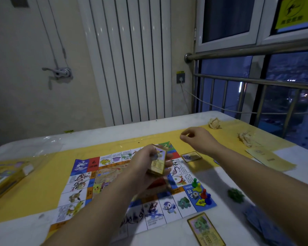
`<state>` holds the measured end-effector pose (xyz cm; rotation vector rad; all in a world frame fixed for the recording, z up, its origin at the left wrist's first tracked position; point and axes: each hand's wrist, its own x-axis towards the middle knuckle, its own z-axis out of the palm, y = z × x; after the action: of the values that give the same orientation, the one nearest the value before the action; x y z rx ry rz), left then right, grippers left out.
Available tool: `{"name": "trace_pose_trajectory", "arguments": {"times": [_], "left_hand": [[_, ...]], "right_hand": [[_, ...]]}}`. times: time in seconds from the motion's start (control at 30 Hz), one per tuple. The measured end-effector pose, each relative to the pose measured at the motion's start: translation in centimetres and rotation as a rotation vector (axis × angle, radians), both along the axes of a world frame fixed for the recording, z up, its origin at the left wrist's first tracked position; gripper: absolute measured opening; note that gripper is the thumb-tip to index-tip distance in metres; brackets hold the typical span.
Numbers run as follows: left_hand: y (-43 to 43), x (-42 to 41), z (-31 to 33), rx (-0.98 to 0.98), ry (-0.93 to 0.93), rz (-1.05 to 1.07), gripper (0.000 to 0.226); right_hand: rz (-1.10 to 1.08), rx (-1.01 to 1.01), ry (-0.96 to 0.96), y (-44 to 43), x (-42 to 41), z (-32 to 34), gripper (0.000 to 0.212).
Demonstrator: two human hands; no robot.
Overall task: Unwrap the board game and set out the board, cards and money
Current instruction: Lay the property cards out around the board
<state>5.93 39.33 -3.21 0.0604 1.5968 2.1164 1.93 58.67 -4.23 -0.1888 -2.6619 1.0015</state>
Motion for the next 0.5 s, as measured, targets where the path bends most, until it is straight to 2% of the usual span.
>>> {"name": "trace_pose_trajectory", "arguments": {"times": [0.1,0.3,0.43,0.5], "left_hand": [[-1.9,1.5,-0.7,0.159,-0.050,-0.080,0.030],[-4.4,5.0,-0.9,0.164,0.126,-0.173,0.034],[-6.0,6.7,-0.6,0.103,0.239,-0.156,0.033],[-6.7,7.4,-0.5,0.031,0.292,-0.154,0.031]], "right_hand": [[0.212,-0.306,-0.053,-3.0,4.1,2.5,0.020],[0.293,-0.589,-0.209,-6.3,9.8,2.3,0.025],[0.328,-0.644,-0.250,-8.4,12.1,2.4,0.044],[0.328,-0.615,-0.223,-9.4,12.7,2.7,0.043]]}}
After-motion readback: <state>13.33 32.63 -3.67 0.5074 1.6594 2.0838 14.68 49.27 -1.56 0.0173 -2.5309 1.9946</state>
